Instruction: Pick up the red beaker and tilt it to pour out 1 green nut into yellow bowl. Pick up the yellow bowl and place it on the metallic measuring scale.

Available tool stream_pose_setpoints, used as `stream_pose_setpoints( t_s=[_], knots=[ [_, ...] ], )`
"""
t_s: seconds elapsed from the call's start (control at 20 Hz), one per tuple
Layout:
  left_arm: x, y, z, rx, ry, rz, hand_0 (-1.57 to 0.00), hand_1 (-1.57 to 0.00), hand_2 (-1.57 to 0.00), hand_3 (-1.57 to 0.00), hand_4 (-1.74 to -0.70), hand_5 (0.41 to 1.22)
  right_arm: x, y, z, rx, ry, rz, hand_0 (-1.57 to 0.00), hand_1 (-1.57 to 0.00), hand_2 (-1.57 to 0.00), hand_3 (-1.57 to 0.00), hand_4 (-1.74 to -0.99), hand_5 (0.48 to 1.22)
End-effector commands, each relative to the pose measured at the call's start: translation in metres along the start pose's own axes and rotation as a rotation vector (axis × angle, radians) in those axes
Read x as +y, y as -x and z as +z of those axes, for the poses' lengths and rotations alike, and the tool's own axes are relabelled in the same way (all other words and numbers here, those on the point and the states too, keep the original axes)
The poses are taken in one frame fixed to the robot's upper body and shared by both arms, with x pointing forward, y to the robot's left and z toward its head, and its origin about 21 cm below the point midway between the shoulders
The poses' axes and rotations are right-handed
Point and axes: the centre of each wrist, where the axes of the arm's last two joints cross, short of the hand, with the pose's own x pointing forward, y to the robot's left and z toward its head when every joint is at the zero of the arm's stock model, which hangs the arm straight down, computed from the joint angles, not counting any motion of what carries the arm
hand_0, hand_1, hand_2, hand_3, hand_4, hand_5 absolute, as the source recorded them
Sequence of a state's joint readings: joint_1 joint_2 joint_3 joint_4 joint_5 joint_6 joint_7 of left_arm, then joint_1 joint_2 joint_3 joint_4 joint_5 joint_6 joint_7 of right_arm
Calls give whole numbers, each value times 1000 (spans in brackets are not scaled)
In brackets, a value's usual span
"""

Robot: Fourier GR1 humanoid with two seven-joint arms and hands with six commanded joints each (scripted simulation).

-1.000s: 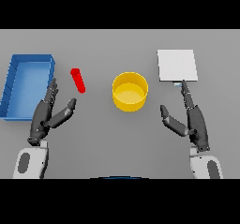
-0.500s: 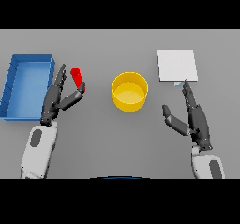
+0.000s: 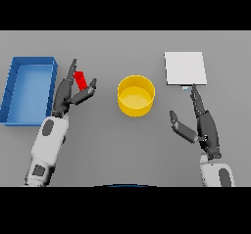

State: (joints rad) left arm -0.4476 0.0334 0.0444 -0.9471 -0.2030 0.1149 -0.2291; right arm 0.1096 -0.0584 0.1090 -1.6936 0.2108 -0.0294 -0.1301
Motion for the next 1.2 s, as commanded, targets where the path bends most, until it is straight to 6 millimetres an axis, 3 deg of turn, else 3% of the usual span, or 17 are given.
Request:
stream_pose_setpoints(
  t_s=[0.0, 0.3, 0.4, 0.45, 0.55, 0.7, 0.75, 0.9, 1.15],
  knots=[
    [-3, -1, -4, 3, 5, -3, 1, 1, 1, 1, -1252, 661, 1, -2, -2, 6, 3, -14, 1, 1, 1, 1, -1257, 686],
    [-10, -2, -21, -18, -5, -16, 1, 1, 1, 1, -1271, 692, -2, -1, -3, -7, 2, -13, 1, 1, 1, 1, -1265, 691],
    [-12, 0, -24, -35, -30, -7, -93, -141, -150, -47, -1324, 741, -1, -3, 0, -6, 1, -7, 1, 1, 1, 1, -1255, 691],
    [-13, 0, -25, -35, -47, 2, -322, -364, -358, -218, -1355, 770, 1, -5, -5, -7, 5, 0, 1, 1, 1, 1, -1252, 690],
    [-19, 1, -26, -27, -57, 5, -772, -799, -794, -584, -1480, 933, 1, -3, -3, -1, 6, 5, 1, 1, 1, 1, -1245, 692],
    [-25, 3, -26, -86, -39, 21, -1162, -1176, -1173, -997, -1601, 1073, 2, -7, -3, -13, 9, -3, 1, 1, 1, 1, -1233, 688],
    [-28, 3, -26, -92, -41, 22, -1244, -1255, -1253, -1111, -1572, 1103, 4, -5, -2, -15, 10, 2, 1, 1, 1, 1, -1233, 686],
    [-21, 0, -31, -77, -68, 41, -1403, -1409, -1408, -1336, -1654, 1127, 2, -2, -5, -2, 5, 12, 1, 1, 1, 1, -1207, 677],
    [-11, -22, -40, -132, -70, -13, -1516, -1518, -1518, -1494, -1713, 1125, -1, 2, -11, -9, 20, 46, 1, 1, 1, 1, -1141, 660]
  ],
)
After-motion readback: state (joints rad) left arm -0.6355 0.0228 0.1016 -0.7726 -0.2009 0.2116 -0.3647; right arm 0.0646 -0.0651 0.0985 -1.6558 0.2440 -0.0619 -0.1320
